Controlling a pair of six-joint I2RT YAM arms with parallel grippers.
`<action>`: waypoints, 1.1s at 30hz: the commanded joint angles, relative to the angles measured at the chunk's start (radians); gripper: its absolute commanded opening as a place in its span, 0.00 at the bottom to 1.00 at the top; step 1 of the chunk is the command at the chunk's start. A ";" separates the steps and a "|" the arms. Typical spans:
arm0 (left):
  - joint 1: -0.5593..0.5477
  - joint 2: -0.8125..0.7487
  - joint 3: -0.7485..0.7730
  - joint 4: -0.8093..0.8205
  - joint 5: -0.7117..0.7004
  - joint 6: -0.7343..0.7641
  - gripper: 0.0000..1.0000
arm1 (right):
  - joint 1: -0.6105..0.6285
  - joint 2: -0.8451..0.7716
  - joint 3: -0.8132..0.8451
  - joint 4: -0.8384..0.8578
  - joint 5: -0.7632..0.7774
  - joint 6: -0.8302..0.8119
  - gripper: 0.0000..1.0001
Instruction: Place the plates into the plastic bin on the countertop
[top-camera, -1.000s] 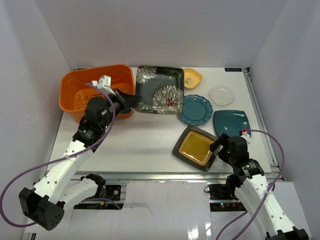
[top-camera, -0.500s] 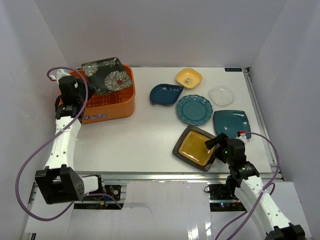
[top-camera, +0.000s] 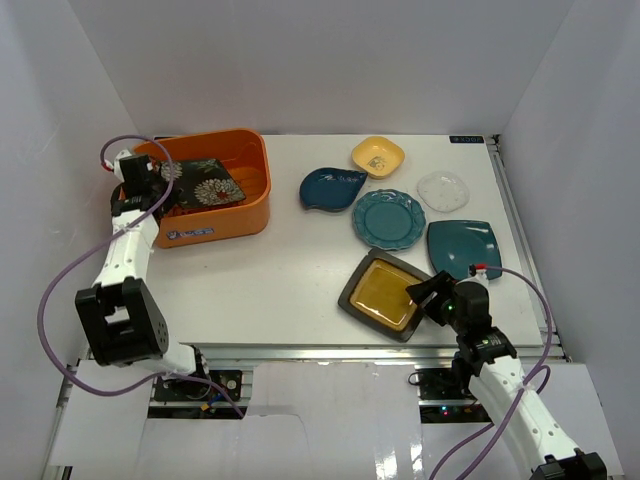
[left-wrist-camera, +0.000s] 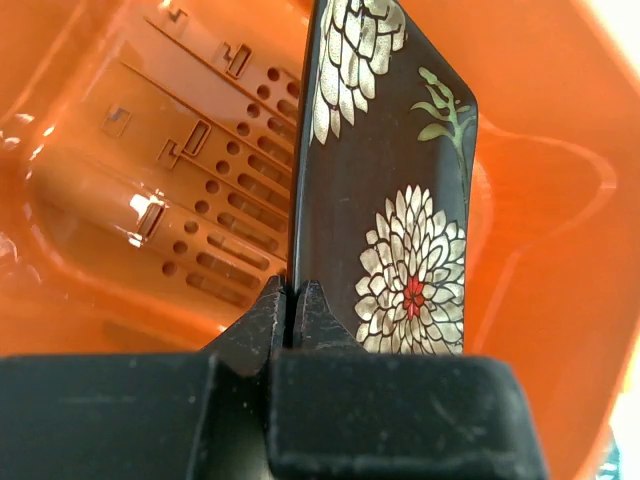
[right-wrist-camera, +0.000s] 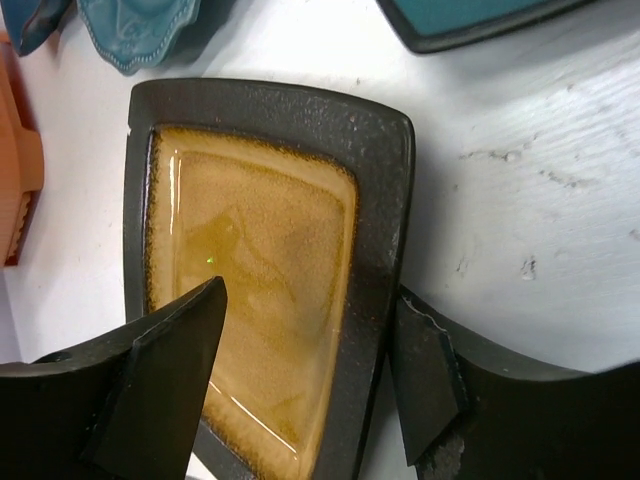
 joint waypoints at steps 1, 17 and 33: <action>0.000 0.047 0.113 0.105 0.055 0.024 0.00 | 0.004 0.004 -0.106 0.005 -0.089 0.008 0.69; 0.007 0.155 0.069 0.105 0.055 0.045 0.78 | 0.006 -0.107 -0.175 0.051 -0.122 0.041 0.16; -0.008 -0.343 0.049 0.170 0.436 -0.051 0.98 | 0.006 -0.131 0.129 0.177 -0.295 0.002 0.08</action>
